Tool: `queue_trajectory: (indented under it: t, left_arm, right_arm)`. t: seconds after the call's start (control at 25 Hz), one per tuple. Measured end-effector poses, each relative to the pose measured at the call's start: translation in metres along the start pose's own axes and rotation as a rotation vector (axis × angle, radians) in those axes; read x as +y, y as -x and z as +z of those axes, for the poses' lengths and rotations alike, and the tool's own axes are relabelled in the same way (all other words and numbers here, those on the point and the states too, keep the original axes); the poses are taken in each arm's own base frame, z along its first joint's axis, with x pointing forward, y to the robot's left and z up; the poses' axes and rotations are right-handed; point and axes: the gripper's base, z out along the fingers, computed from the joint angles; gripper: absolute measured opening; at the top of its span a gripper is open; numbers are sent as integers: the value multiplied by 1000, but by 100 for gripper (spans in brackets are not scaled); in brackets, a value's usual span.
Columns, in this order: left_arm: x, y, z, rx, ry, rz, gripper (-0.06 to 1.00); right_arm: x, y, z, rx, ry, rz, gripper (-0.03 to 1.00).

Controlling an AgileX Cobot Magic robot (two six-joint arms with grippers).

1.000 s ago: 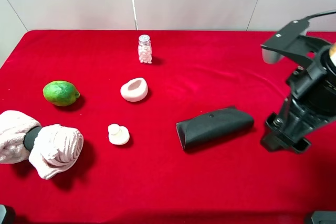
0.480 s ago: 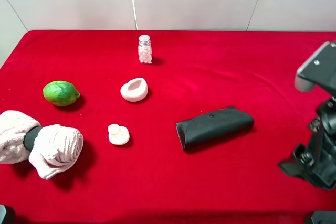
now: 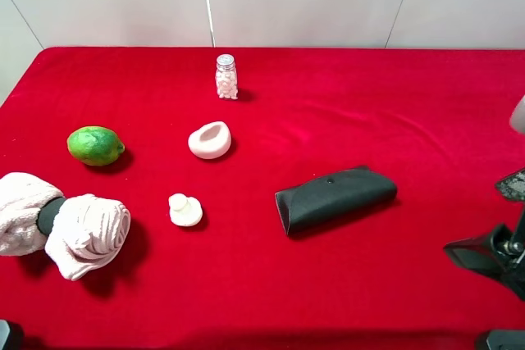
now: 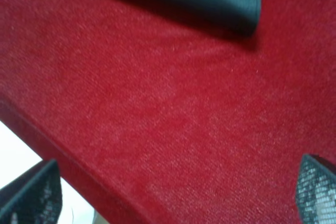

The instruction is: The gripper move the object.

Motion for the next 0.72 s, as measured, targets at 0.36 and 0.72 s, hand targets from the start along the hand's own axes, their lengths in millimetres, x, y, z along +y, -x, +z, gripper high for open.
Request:
queue_trajectory:
  t: [0.36, 0.72]
  left_arm:
    - [0, 0, 0, 0, 0, 0, 97]
    - [0, 0, 0, 0, 0, 0, 97]
  right_arm:
    - [1, -14, -23, -167, -11, 4, 69]
    - [3, -34, -44, -352, -22, 3, 69]
